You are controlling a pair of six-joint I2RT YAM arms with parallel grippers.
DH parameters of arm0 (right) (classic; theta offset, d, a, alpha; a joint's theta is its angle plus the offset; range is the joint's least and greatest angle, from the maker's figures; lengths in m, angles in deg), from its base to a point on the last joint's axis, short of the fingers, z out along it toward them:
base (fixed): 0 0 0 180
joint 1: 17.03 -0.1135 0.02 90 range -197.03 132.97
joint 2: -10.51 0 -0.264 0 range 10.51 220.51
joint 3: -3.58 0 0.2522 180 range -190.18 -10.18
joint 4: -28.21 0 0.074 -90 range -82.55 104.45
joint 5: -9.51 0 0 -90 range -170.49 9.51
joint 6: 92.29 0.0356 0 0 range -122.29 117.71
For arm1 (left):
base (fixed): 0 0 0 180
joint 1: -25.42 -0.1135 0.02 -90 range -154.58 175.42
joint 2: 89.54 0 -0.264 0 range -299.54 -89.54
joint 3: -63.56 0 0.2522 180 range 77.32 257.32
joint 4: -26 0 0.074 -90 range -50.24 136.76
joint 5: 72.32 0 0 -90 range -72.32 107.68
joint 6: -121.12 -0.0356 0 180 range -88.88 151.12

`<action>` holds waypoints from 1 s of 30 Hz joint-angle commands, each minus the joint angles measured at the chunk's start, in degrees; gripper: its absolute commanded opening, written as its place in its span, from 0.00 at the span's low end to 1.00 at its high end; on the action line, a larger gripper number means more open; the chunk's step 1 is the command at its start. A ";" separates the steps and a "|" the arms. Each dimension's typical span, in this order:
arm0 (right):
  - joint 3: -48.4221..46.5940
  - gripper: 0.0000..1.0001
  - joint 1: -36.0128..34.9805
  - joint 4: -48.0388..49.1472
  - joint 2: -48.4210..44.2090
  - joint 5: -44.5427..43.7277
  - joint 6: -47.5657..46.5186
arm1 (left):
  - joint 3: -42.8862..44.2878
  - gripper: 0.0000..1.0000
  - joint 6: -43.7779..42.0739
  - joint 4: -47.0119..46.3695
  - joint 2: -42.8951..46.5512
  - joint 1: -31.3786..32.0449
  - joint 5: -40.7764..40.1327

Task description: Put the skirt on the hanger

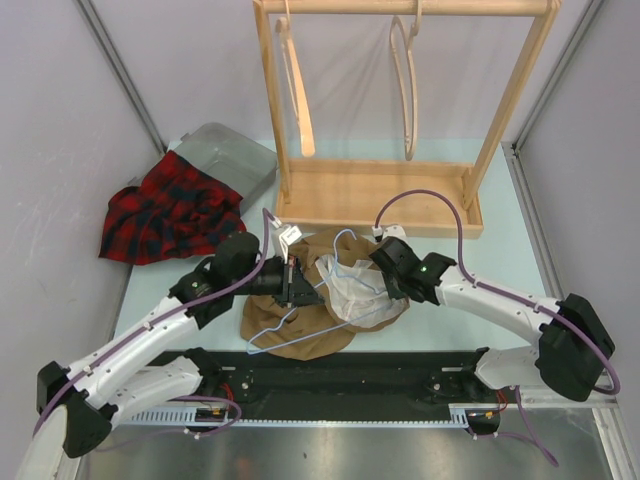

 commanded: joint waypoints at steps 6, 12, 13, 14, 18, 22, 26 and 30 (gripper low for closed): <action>-0.56 0.00 -0.37 -1.06 -4.49 -0.57 0.78 | -1.87 0.00 4.48 -7.40 -1.20 0.25 -0.49; -0.21 0.00 -0.38 -1.24 -5.63 0.31 0.69 | -2.40 0.00 5.89 -9.16 -0.50 0.25 -0.75; -0.21 0.00 -0.46 -1.24 -5.55 0.49 0.69 | -2.49 0.00 5.97 -9.42 -0.33 0.25 -0.49; -0.03 0.00 -0.38 -1.06 -5.72 0.49 0.78 | -2.66 0.00 6.41 -9.95 -0.24 0.25 -0.58; 0.23 0.00 -0.46 -0.97 -6.25 0.49 0.78 | -3.19 0.00 7.38 -11.27 0.46 0.25 -0.32; 0.41 0.00 -0.46 -0.97 -6.69 0.49 1.13 | -3.63 0.00 7.73 -11.88 0.64 0.25 -0.58; 0.58 0.00 -0.46 -0.71 -7.57 0.66 1.31 | -6.17 0.00 9.66 -15.40 0.11 0.25 0.12; 0.85 0.00 -0.46 -0.45 -8.36 1.28 1.92 | -7.76 0.00 10.63 -19.87 0.03 0.25 0.39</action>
